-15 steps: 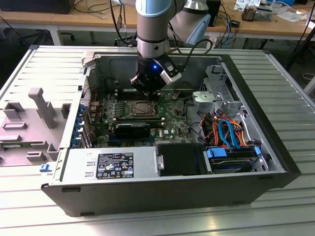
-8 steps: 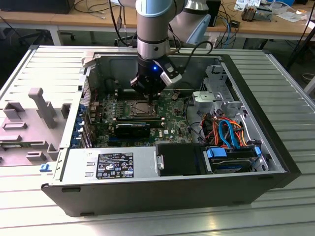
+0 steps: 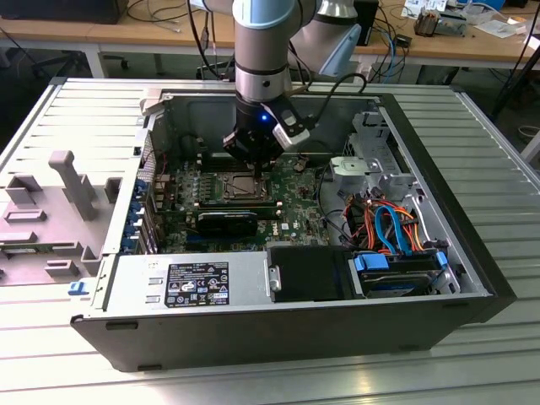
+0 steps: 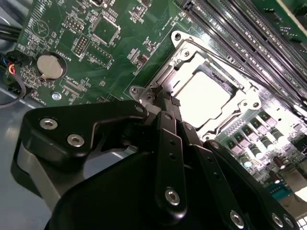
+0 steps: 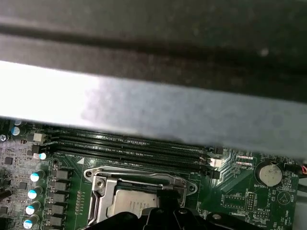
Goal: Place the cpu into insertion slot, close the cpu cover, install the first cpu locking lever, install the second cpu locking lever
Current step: 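Install the first cpu locking lever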
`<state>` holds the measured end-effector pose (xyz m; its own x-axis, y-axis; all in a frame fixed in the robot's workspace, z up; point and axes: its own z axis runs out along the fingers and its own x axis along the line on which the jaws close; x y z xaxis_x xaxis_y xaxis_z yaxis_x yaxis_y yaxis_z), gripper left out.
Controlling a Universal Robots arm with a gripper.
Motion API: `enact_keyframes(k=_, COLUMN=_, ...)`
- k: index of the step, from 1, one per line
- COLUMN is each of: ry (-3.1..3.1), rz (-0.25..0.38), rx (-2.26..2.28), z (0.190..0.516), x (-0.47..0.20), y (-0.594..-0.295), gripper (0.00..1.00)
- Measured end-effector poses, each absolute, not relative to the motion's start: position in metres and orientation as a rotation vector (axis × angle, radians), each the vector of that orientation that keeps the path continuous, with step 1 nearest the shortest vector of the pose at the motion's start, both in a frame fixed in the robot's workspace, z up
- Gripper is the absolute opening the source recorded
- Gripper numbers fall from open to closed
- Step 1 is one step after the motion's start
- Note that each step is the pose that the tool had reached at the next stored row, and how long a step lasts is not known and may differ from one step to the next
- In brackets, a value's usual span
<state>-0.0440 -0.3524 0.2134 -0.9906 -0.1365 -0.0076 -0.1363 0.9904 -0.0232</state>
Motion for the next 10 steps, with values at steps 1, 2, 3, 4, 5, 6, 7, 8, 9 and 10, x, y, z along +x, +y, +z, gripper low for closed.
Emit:
enact_keyframes(k=1, ry=3.125, rz=-0.035, rx=-0.213, z=0.214, x=-0.044, y=-0.353, gripper=0.11)
enact_keyframes(k=2, ry=3.125, rz=-0.035, rx=-0.212, z=0.215, x=-0.044, y=-0.353, gripper=0.11)
enact_keyframes(k=3, ry=3.125, rz=-0.036, rx=-0.210, z=0.216, x=-0.044, y=-0.354, gripper=0.11)
enact_keyframes(k=4, ry=3.125, rz=-0.036, rx=-0.208, z=0.216, x=-0.044, y=-0.356, gripper=0.11)
enact_keyframes(k=5, ry=3.125, rz=-0.037, rx=-0.206, z=0.216, x=-0.044, y=-0.357, gripper=0.11)
enact_keyframes(k=6, ry=3.126, rz=-0.037, rx=-0.204, z=0.216, x=-0.044, y=-0.358, gripper=0.11)
enact_keyframes(k=7, ry=3.126, rz=-0.037, rx=-0.201, z=0.216, x=-0.044, y=-0.360, gripper=0.11)
enact_keyframes(k=8, ry=3.126, rz=-0.038, rx=-0.197, z=0.216, x=-0.044, y=-0.363, gripper=0.11)
enact_keyframes(k=9, ry=3.126, rz=-0.038, rx=-0.194, z=0.216, x=-0.044, y=-0.365, gripper=0.11)
enact_keyframes(k=10, ry=3.126, rz=-0.039, rx=-0.192, z=0.217, x=-0.044, y=-0.366, gripper=0.11)
